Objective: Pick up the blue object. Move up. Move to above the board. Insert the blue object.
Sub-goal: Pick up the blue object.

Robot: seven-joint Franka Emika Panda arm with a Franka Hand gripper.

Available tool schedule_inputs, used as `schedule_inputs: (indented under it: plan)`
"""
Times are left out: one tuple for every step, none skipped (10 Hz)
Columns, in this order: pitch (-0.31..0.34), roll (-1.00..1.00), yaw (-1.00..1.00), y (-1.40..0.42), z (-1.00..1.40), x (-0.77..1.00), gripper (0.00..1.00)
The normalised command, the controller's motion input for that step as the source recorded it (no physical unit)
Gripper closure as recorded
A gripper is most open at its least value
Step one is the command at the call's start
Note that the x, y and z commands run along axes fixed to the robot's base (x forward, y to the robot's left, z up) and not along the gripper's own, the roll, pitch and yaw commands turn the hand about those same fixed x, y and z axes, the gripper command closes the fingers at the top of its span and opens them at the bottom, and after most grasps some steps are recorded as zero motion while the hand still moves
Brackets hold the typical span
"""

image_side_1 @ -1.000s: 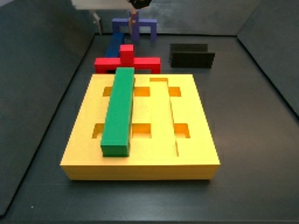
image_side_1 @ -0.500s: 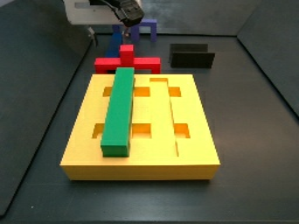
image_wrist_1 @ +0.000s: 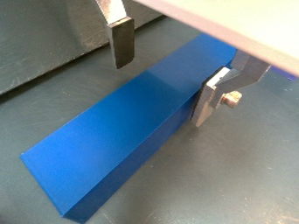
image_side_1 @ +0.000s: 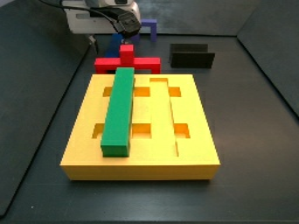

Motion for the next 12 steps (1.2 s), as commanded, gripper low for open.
schedule_inputs:
  plan:
    - [0.0,0.0,-0.16,0.0,0.07,0.0,0.0]
    - [0.0,0.0,-0.15,0.0,0.1,0.0,0.0]
    - [0.0,0.0,-0.09,0.0,0.14,0.03,0.0]
    - [0.021,0.0,-0.03,0.0,0.19,0.06,0.0]
    - [0.016,0.0,0.0,0.0,0.15,0.09,0.0]
    - [0.001,0.0,0.03,0.0,0.0,0.06,0.0]
    - [0.0,0.0,0.03,0.0,0.0,0.03,0.0]
    - [-0.033,-0.01,0.0,0.0,-0.02,0.0,0.0]
    - [0.0,0.0,0.0,0.01,-0.2,0.0,0.0]
    - [0.0,0.0,0.0,0.0,-0.04,0.0,0.0]
    - [0.0,0.0,0.0,0.0,-0.02,0.0,0.0]
    - [0.0,0.0,0.0,0.0,0.0,0.0,0.0]
